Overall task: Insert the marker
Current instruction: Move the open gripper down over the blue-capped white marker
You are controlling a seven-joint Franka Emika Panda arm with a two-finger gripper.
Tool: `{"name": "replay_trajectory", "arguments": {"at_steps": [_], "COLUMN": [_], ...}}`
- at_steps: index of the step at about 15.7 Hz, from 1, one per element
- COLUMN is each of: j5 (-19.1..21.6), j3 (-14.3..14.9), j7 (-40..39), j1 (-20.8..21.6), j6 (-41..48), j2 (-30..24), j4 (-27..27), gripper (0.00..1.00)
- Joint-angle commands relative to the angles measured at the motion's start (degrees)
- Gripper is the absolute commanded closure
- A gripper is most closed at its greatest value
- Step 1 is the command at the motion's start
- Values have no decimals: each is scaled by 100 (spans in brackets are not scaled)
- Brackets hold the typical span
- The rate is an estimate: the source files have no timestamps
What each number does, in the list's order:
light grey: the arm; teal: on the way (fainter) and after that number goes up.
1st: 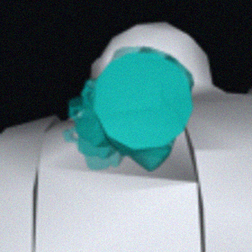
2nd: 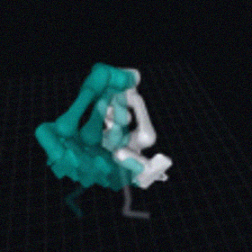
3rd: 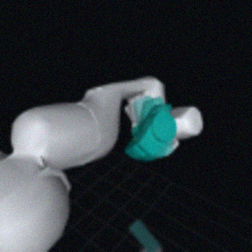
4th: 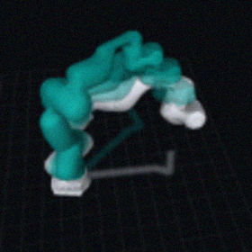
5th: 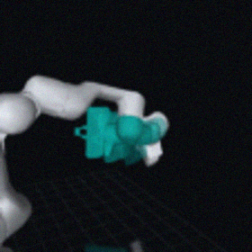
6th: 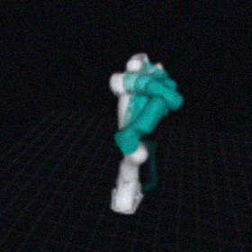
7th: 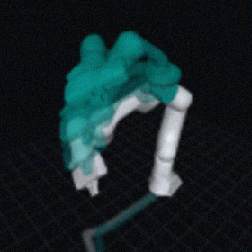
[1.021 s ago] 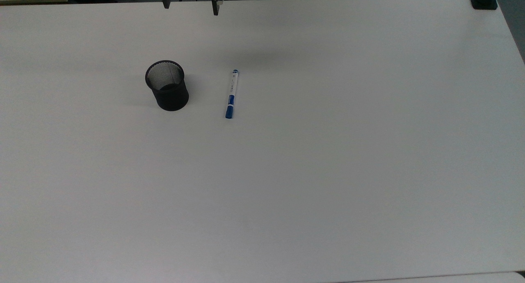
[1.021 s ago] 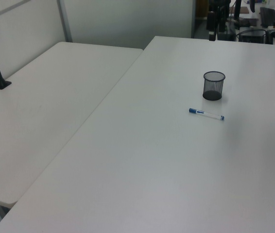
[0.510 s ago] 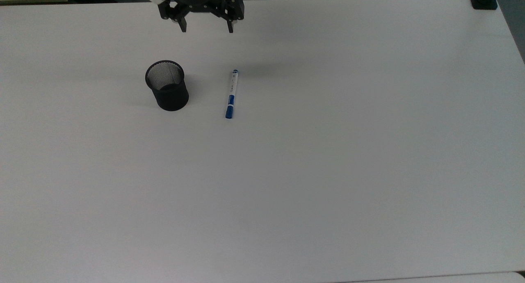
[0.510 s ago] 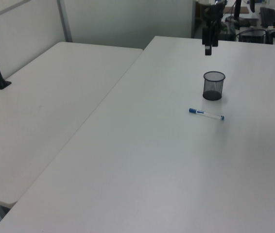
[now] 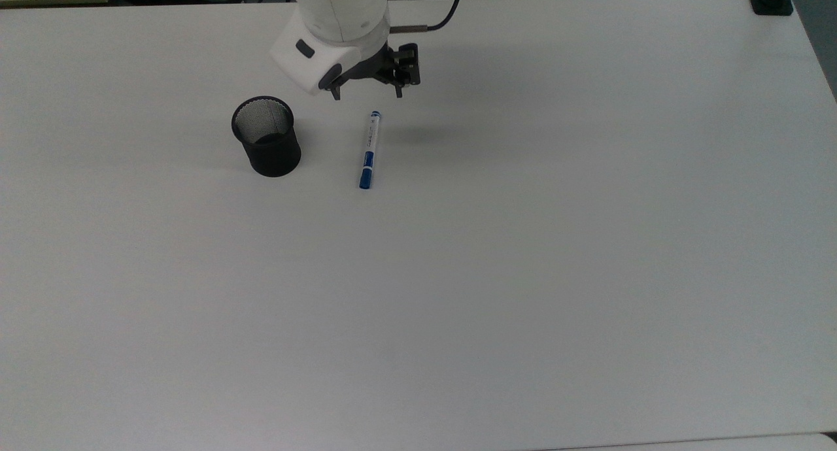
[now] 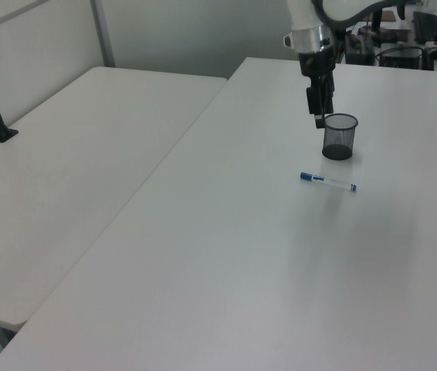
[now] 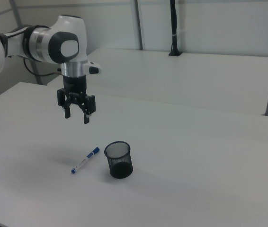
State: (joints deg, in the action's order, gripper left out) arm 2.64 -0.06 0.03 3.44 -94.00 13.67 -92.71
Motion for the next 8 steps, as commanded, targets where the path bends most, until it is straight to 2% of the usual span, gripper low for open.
{"name": "replay_trajectory", "arguments": {"at_steps": [1,8], "j5": [61,26], "j3": [102,102], "j7": [-117,-248], "j1": [-28,-274], "j6": [-109,-92], "j2": [100,118], "j4": [8,-133], "gripper": [12,16]}}
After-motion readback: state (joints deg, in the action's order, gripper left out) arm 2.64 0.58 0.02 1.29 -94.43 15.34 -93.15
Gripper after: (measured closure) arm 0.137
